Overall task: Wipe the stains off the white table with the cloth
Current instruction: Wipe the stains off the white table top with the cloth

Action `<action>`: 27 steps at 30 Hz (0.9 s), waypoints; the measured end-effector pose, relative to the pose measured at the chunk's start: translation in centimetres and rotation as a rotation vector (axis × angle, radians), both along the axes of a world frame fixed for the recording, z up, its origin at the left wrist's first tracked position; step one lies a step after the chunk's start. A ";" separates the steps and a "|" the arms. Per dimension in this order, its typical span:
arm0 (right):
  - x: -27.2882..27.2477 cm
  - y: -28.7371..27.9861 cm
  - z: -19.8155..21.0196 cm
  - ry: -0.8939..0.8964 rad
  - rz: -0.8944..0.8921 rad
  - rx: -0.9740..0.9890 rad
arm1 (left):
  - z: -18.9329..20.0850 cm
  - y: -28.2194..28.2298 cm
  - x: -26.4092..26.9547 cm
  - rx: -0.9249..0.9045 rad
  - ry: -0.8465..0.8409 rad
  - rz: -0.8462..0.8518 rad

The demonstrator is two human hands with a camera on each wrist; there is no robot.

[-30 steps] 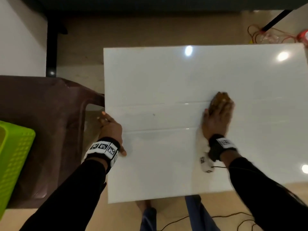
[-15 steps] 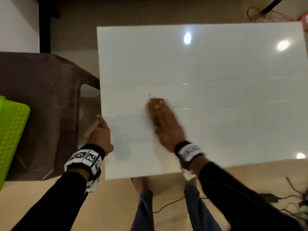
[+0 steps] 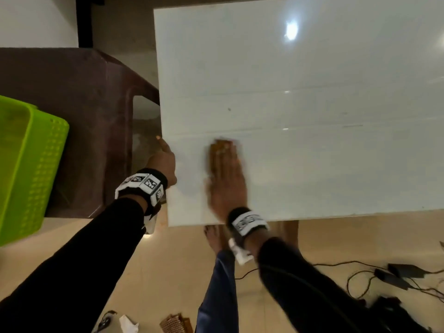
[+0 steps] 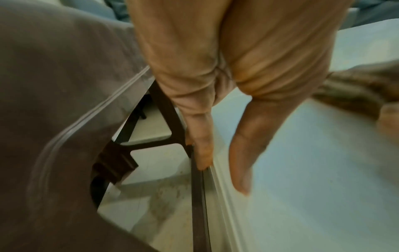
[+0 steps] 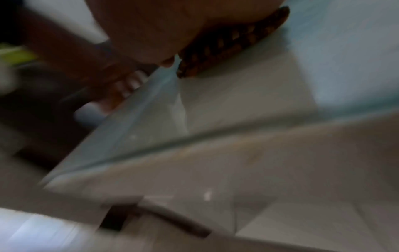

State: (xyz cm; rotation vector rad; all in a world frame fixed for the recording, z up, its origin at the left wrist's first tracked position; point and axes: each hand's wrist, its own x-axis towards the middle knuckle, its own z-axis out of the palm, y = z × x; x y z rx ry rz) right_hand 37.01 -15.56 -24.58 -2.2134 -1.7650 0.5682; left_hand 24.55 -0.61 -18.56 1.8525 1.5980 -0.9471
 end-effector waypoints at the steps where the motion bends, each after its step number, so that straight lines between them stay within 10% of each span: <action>1: -3.8 -0.3 0.5 0.042 0.139 -0.043 | 0.1 0.1 -0.5 -0.005 -0.037 0.056; 7: -4.5 -3.8 0.4 -0.073 0.441 -0.123 | 0.4 -0.4 0.2 0.170 -0.159 0.178; 15: 13.9 -10.0 1.2 -0.118 -0.476 -0.224 | -0.3 -4.1 11.9 0.212 -0.374 0.014; 22: -3.0 -10.7 2.0 -0.002 0.552 -0.154 | 0.0 -4.4 22.0 0.179 -0.427 -0.170; 27: 5.3 -12.3 0.4 -0.083 0.321 -0.078 | -0.4 -4.1 27.2 0.121 -0.383 -0.355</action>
